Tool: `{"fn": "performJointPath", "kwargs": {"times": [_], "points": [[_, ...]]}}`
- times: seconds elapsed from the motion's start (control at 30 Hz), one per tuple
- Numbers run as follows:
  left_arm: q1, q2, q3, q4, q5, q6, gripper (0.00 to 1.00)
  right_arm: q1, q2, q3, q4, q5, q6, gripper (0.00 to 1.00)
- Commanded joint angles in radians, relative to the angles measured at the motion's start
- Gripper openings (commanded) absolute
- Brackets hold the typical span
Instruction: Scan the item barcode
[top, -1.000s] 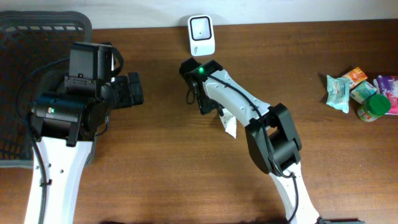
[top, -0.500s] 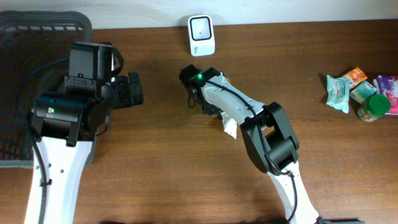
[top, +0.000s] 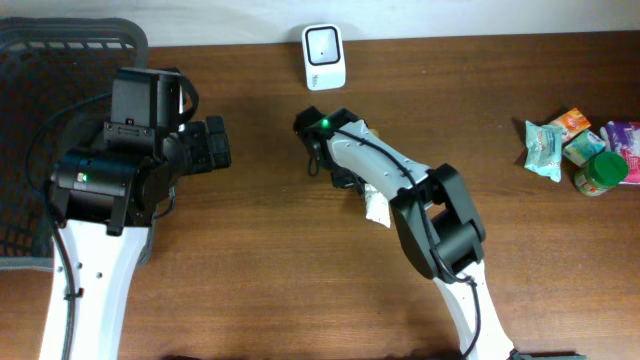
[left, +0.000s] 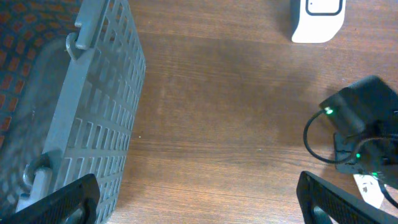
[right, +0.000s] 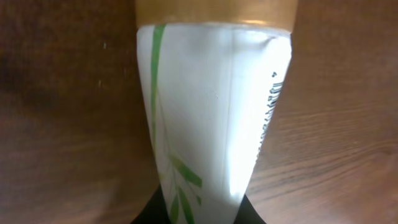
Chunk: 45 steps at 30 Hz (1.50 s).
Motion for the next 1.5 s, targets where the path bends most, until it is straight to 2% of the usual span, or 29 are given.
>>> {"fn": "performJointPath", "kwargs": {"times": [0.0, 0.1, 0.2, 0.33, 0.47, 0.5, 0.57, 0.7, 0.83, 1.03, 1.07, 1.13, 1.17, 1.33, 1.37, 1.47], "points": [[0.003, 0.0, 0.001, -0.001, -0.013, 0.015, 0.99, -0.032, -0.108, -0.015, 0.022, -0.312, -0.138, 0.11], [0.003, 0.0, 0.001, -0.001, -0.013, 0.015, 0.99, -0.072, -0.151, -0.015, 0.035, -0.536, -0.235, 0.11], [0.003, 0.0, 0.001, -0.001, -0.014, 0.016, 0.99, -0.147, -0.148, -0.016, 0.042, -0.916, -0.402, 0.11], [0.003, 0.0, 0.001, -0.001, -0.014, 0.015, 0.99, -0.193, -0.128, -0.05, 0.088, -1.216, -0.53, 0.11], [0.003, 0.0, 0.001, -0.001, -0.014, 0.015, 0.99, -0.215, -0.127, -0.164, 0.218, -1.353, -0.517, 0.12], [0.003, 0.0, 0.001, -0.001, -0.014, 0.015, 0.99, -0.223, -0.127, -0.203, 0.255, -1.359, -0.512, 0.16], [0.003, 0.0, 0.001, -0.001, -0.014, 0.015, 0.99, -0.235, -0.127, -0.237, 0.277, -1.289, -0.451, 0.23], [0.003, 0.0, 0.001, -0.001, -0.014, 0.015, 0.99, -0.248, -0.131, -0.246, 0.255, -0.968, -0.312, 0.29], [0.003, 0.0, 0.001, -0.001, -0.014, 0.015, 0.99, -0.256, -0.139, -0.185, 0.177, -0.944, -0.319, 0.39], [0.003, 0.0, 0.001, -0.001, -0.014, 0.015, 0.99, -0.233, -0.139, 0.031, -0.092, -0.813, -0.345, 0.4], [0.003, 0.0, 0.001, -0.001, -0.014, 0.015, 0.99, -0.225, -0.139, 0.053, -0.121, -0.814, -0.345, 0.44], [0.003, 0.0, 0.001, -0.001, -0.014, 0.015, 0.99, -0.183, -0.139, 0.084, -0.183, -0.813, -0.345, 0.59], [0.003, 0.0, 0.001, -0.001, -0.013, 0.015, 0.99, -0.161, -0.139, 0.084, -0.187, -0.812, -0.361, 0.62], [0.003, 0.0, 0.001, -0.001, -0.014, 0.015, 0.99, -0.037, -0.135, 0.055, -0.124, -0.642, -0.355, 0.85], [0.003, 0.0, 0.001, -0.001, -0.013, 0.015, 0.99, -0.008, -0.134, 0.045, -0.1, -0.593, -0.33, 0.88], [0.003, 0.0, 0.001, -0.001, -0.014, 0.015, 0.99, 0.052, -0.134, 0.021, -0.053, -0.465, -0.275, 0.89]]}}
